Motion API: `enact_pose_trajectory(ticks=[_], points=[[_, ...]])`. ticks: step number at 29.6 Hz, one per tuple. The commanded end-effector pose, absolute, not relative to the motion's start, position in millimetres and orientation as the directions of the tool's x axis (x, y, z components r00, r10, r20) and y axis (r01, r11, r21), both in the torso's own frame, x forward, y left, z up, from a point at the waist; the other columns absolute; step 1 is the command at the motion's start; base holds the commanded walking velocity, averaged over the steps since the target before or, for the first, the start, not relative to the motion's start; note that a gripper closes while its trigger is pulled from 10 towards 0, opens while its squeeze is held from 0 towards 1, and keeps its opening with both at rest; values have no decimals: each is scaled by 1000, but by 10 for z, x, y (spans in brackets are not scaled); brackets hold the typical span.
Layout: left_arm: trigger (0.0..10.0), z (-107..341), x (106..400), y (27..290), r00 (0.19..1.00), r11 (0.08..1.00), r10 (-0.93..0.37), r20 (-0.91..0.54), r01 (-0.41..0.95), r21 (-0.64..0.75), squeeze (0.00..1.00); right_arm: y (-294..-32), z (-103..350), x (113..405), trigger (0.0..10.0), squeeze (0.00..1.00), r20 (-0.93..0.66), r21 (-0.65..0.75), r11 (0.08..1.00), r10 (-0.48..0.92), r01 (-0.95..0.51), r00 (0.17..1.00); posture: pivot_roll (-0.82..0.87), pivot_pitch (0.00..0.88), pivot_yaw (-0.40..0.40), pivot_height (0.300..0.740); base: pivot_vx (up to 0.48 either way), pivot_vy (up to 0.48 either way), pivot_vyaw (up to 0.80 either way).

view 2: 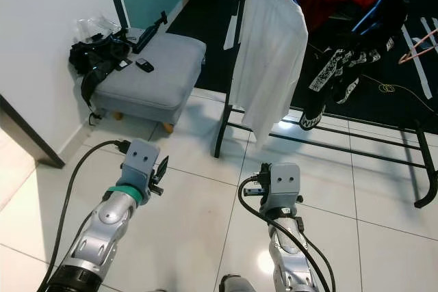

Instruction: Hang hanger

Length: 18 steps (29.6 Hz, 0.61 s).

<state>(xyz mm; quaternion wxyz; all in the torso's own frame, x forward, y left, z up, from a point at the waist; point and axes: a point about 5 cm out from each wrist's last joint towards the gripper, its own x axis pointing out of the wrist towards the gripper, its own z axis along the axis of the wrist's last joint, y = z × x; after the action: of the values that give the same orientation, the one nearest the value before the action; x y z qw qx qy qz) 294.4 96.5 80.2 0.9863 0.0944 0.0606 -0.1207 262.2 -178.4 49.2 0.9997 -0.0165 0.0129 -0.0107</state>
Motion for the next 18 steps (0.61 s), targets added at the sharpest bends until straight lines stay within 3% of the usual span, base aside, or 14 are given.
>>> enact_pose_trajectory(ticks=[1, 10, 18], points=[[10000, 789, 2935, 960, 960, 957, -230, -159, 253, 141, 0, -1781, 477, 2615, 10000, 0, -42, -32, 999, -16, 15, 999, -115, 20, 52, 740, 0, 0, 0], [10000, 855, 2944, 936, 958, 958, -251, -142, 267, 106, 0, -1750, 523, 2640, 10000, 0, -28, -37, 999, -3, 2, 1000, -117, 19, 54, 740, 0, 0, 0], [10000, 897, 2967, 910, 952, 953, -276, -133, 289, 93, 0, -1750, 505, 2639, 10000, 0, -42, -14, 1000, -12, 11, 999, -119, 20, 54, 740, 0, 0, -610]])
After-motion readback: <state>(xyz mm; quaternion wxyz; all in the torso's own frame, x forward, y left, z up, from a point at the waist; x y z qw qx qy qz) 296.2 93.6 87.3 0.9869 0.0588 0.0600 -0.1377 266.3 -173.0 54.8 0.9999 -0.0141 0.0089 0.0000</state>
